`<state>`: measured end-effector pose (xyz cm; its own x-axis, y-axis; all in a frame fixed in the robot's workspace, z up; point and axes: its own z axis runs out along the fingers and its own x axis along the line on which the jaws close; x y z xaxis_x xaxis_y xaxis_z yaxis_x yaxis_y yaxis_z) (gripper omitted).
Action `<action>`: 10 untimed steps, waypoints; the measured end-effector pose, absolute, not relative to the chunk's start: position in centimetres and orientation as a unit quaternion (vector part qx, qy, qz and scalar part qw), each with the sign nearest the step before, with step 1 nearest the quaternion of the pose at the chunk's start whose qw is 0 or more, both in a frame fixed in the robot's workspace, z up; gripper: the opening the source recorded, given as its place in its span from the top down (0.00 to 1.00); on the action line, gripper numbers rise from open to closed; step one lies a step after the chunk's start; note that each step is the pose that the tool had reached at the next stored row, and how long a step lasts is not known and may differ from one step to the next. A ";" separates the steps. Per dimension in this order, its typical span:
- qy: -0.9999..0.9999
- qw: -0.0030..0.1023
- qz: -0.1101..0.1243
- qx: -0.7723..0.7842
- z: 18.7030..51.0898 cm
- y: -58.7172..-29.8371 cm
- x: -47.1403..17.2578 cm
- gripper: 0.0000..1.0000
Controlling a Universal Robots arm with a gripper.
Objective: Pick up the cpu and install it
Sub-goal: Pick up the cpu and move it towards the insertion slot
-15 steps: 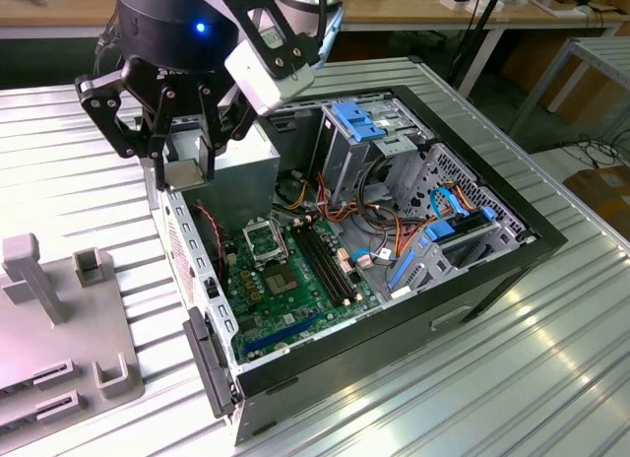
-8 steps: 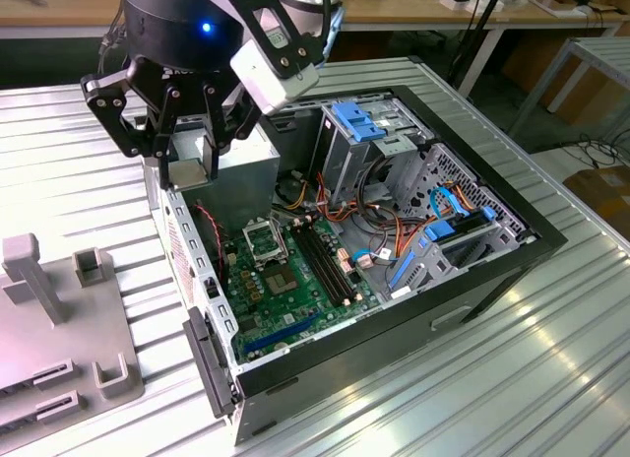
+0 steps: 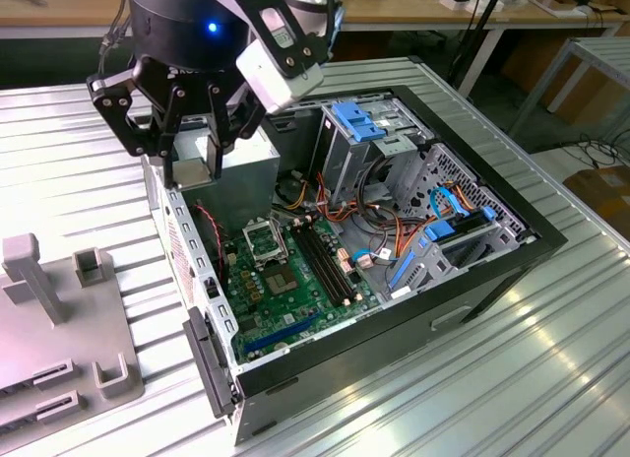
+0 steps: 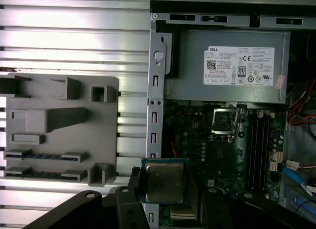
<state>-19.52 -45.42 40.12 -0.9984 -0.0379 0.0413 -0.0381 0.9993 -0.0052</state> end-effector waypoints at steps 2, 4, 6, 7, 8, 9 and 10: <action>-1.000 0.021 0.003 0.019 40.1 -45.4 -19.4 0.53; -1.000 0.021 0.003 0.019 40.1 -45.4 -19.2 0.53; -1.000 0.021 0.003 0.019 40.1 -45.4 -19.1 0.53; -1.000 0.021 0.003 0.019 40.1 -45.4 -19.1 0.53; -1.000 0.021 0.003 0.019 40.1 -45.4 -19.1 0.53; -1.000 0.021 0.003 0.019 40.1 -45.5 -19.1 0.53; -1.000 0.021 0.003 0.019 40.1 -45.5 -19.1 0.53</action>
<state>-19.11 -45.53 40.10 -0.9984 -0.0379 0.0412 -0.0382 0.9993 -0.0052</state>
